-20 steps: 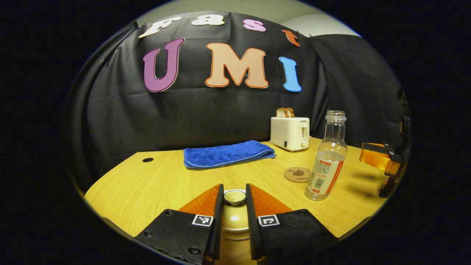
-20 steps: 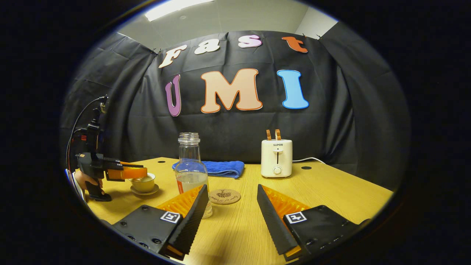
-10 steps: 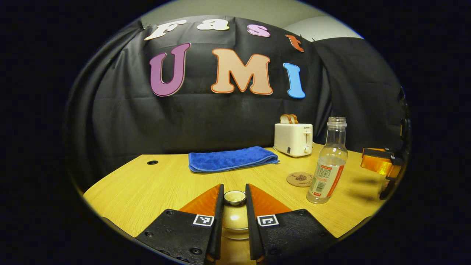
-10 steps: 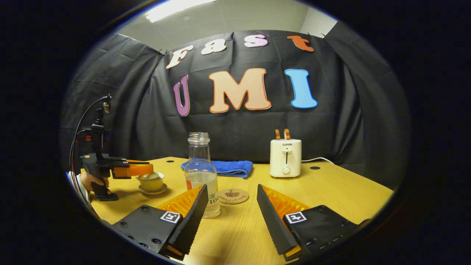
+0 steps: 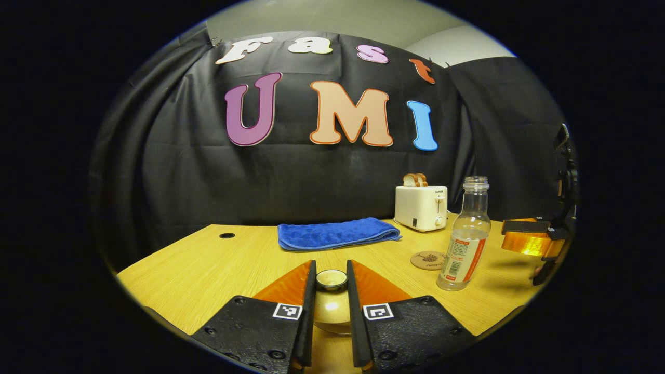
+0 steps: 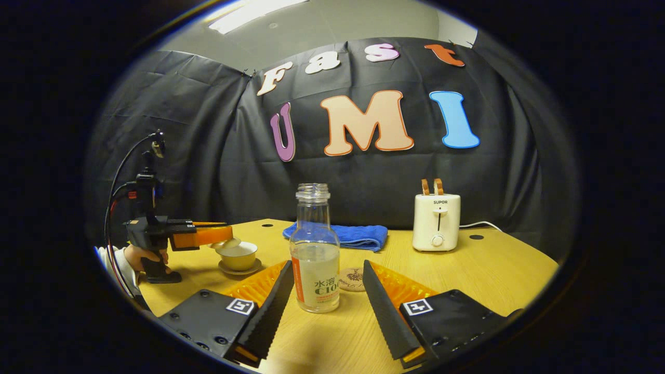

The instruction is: Open the teacup lid with one hand, grasp the water bottle and pour water into the teacup with the other hand; after pouring, place the water bottle on the coaster and then close the teacup lid.

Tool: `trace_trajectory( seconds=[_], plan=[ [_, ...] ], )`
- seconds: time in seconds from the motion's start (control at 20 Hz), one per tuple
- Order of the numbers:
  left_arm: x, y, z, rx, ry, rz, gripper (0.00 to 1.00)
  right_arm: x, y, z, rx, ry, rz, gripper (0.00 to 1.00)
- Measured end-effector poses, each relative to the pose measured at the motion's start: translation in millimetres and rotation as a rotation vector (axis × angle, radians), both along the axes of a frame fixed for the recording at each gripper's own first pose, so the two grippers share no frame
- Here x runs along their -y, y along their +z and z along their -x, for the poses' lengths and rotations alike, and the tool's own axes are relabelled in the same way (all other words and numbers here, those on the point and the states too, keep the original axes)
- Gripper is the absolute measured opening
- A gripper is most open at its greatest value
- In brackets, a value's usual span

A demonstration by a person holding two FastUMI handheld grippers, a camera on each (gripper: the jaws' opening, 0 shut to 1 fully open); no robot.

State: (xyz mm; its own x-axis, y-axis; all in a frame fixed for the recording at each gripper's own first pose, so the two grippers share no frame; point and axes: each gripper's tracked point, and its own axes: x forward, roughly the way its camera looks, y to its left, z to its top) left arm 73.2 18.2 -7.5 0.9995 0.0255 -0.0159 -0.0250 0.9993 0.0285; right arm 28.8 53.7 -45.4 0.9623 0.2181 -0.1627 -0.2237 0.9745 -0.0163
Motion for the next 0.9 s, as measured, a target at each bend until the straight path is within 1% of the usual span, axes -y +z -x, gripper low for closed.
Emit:
trace_trajectory(
  seconds=[0.05,0.1,0.25,0.3,0.5,0.55,0.6,0.9],
  plan=[
    [-2,2,3,0.007,0.004,-0.001,0.28,-4,-1,-2,-0.008,0.013,0.001,0.92],
    [-5,2,5,0.015,0.011,-0.002,0.28,-10,-4,-4,-0.019,0.026,0.003,0.87],
    [-15,3,12,0.015,0.034,-0.004,0.28,-18,-13,-10,-0.063,0.052,0.013,0.87],
    [-18,2,15,0.014,0.040,-0.003,0.28,-19,-16,-11,-0.078,0.055,0.018,0.92],
    [-32,2,23,0.017,0.069,-0.004,0.28,-27,-28,-22,-0.140,0.061,0.043,0.92],
    [-37,3,26,0.017,0.081,-0.005,0.28,-28,-32,-25,-0.160,0.055,0.053,0.92],
    [-41,3,28,0.017,0.091,-0.005,0.28,-29,-36,-30,-0.177,0.048,0.062,0.87],
    [-65,4,35,0.019,0.151,-0.005,0.28,-27,-51,-51,-0.244,-0.035,0.075,0.88]
  ],
)
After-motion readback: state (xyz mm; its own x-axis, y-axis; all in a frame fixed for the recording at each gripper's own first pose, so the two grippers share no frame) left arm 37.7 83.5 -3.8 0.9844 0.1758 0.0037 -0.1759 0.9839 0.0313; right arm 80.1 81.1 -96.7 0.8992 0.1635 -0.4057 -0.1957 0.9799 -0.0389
